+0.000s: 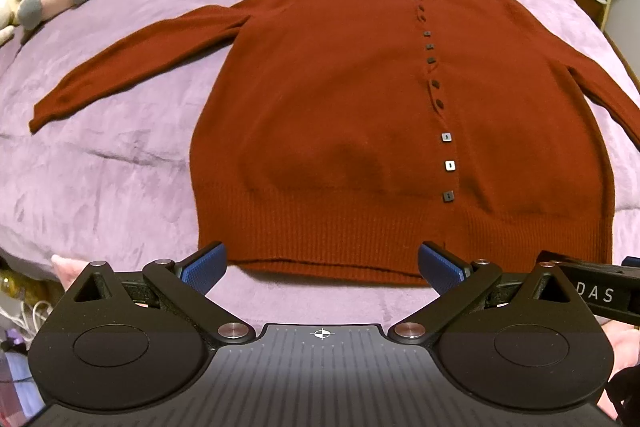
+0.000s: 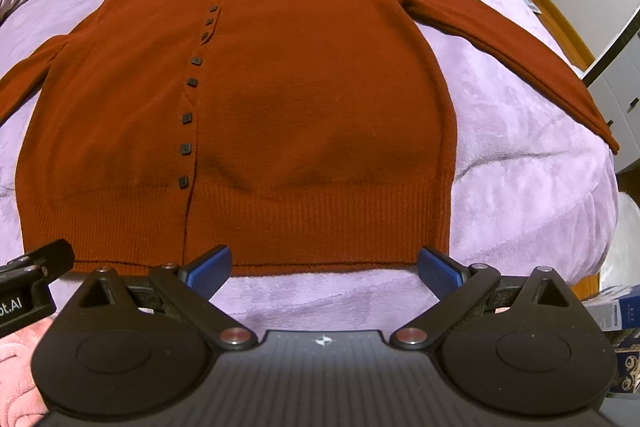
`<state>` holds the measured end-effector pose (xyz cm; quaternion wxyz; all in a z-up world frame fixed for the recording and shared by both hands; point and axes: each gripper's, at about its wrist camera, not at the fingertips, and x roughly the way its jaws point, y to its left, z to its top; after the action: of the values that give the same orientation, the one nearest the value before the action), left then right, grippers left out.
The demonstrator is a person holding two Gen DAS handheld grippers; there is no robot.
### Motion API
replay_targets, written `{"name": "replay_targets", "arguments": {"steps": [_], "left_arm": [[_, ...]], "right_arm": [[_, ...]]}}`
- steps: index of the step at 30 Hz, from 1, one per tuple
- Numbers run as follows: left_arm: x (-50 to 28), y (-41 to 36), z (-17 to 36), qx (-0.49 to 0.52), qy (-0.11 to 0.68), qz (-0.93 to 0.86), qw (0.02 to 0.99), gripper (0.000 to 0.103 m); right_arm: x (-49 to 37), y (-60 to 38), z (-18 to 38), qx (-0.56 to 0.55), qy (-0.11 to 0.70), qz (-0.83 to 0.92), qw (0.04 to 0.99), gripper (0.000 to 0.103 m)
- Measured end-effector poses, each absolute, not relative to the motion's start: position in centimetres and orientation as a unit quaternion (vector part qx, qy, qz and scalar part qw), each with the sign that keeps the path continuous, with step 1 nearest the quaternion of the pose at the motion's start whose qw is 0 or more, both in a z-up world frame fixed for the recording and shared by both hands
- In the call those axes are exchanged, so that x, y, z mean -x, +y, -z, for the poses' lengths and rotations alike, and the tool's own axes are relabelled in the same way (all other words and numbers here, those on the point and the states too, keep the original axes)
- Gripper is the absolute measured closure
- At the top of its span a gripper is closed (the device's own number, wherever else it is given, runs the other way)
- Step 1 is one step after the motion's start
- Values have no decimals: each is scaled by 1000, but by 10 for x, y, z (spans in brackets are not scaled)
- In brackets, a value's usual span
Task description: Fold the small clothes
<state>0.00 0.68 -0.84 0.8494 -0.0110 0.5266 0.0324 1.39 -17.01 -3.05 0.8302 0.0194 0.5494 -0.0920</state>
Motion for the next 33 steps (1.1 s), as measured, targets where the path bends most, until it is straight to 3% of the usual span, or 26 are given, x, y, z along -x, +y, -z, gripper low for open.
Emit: {"name": "replay_targets", "arguments": {"steps": [23, 30, 33], "left_arm": [[-12, 4, 20, 14, 545, -28, 838, 0], [-25, 10, 31, 46, 542, -12, 839, 0], [-37, 18, 40, 76, 538, -22, 839, 0]], "right_arm": [[-18, -189, 42, -70, 550, 48, 831, 4], [-25, -261, 46, -231, 483, 12, 844, 4], [-22, -323, 50, -343, 397, 33, 851, 4]]}}
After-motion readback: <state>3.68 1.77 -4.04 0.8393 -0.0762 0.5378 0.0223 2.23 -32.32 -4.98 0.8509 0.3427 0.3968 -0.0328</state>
